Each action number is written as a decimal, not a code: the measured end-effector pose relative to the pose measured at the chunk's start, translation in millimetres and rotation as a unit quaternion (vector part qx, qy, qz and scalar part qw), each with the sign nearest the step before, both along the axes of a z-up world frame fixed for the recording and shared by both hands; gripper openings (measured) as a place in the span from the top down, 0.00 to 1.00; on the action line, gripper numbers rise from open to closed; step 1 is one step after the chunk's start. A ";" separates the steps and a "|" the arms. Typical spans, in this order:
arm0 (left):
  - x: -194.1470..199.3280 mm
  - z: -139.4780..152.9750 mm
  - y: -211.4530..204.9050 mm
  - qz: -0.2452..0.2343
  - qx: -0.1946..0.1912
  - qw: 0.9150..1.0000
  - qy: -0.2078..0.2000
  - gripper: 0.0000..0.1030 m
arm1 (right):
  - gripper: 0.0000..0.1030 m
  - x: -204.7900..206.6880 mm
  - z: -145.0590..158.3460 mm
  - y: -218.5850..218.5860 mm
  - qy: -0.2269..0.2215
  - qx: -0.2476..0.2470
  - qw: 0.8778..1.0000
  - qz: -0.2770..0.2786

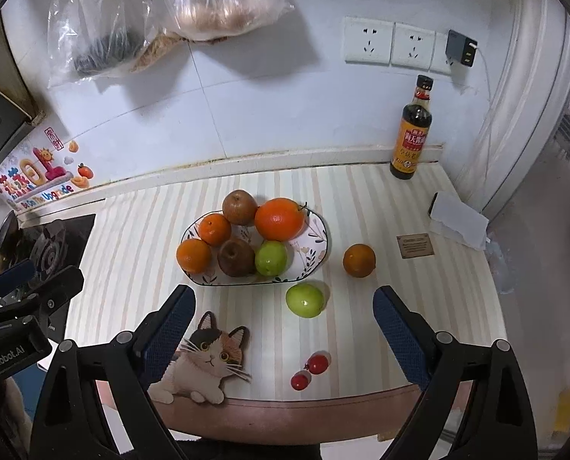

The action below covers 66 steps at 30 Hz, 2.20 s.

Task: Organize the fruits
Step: 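Withdraw both tools from the plate toward the loose green apple and orange, then grasp the orange with the right tool while the left tool grasps the green apple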

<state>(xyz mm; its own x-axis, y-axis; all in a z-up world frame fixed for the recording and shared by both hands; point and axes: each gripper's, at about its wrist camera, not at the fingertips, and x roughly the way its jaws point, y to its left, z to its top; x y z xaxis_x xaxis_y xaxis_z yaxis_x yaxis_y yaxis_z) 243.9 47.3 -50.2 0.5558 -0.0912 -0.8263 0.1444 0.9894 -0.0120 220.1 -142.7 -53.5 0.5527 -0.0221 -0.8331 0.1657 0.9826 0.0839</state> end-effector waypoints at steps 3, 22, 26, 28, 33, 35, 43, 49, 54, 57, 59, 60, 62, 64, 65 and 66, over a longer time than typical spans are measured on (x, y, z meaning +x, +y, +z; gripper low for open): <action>-3.2 0.8 3.5 -0.001 0.001 1.000 -0.006 0.09 | 0.07 -3.5 3.6 4.3 -0.003 0.002 1.000 -0.004; 48.1 -93.8 -71.3 -0.010 0.055 0.995 0.077 0.01 | 0.03 32.3 -118.6 -126.8 0.080 0.162 0.978 -0.102; 67.4 -132.0 -107.8 -0.010 0.078 0.990 0.114 0.01 | 0.05 59.6 -169.0 -168.4 0.105 0.203 0.966 -0.119; 75.4 -147.8 -120.9 -0.006 0.082 0.988 0.132 0.01 | 0.08 76.1 -190.3 -183.2 0.114 0.217 0.962 -0.119; 91.5 -183.5 -148.4 -0.003 0.077 0.981 0.177 0.01 | 0.15 119.6 -230.2 -192.9 0.139 0.216 0.962 -0.092; 94.5 -197.7 -158.4 -0.007 0.071 0.977 0.200 0.01 | 0.18 135.2 -244.9 -192.3 0.150 0.215 0.962 -0.079; 97.8 -233.9 -191.5 -0.032 0.060 0.967 0.246 0.01 | 0.43 160.3 -283.3 -183.6 0.167 0.211 0.963 -0.020; 99.4 -246.6 -215.9 -0.063 0.057 0.964 0.250 0.02 | 0.43 125.8 -280.4 -201.3 0.170 0.212 0.962 -0.019; 100.3 -247.2 -234.7 -0.081 0.073 0.968 0.226 0.38 | 0.43 98.8 -282.8 -215.9 0.179 0.200 0.963 -0.025; 98.3 -242.0 -230.9 -0.081 0.072 0.970 0.217 0.47 | 0.43 91.9 -280.8 -214.0 0.179 0.185 0.966 -0.019; 93.2 -240.4 -223.3 -0.082 0.059 0.970 0.220 0.47 | 0.43 90.5 -279.7 -208.3 0.179 0.180 0.967 -0.009; 90.1 -238.6 -217.5 -0.080 0.059 0.971 0.219 0.47 | 0.43 90.2 -279.2 -203.9 0.179 0.178 0.968 -0.002; 83.3 -234.4 -202.9 -0.075 0.058 0.971 0.219 0.48 | 0.43 89.4 -278.0 -190.6 0.178 0.171 0.969 0.016; 76.8 -230.3 -188.1 -0.068 0.056 0.971 0.221 0.49 | 0.43 91.3 -276.5 -171.1 0.177 0.167 0.969 0.042; 72.5 -227.4 -178.9 -0.063 0.056 0.972 0.220 0.49 | 0.43 91.9 -275.6 -161.2 0.176 0.163 0.969 0.055; 68.1 -224.6 -169.2 -0.060 0.056 0.972 0.222 0.49 | 0.43 93.1 -275.0 -150.8 0.175 0.158 0.969 0.069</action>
<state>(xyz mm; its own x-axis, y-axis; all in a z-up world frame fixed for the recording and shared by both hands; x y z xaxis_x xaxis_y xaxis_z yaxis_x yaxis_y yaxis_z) 312.0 -121.9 -274.8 0.1342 -0.0291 -0.9905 0.2635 0.9646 0.0073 313.2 -293.5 -328.4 0.2144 0.3185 -0.9234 0.1069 0.9320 0.3463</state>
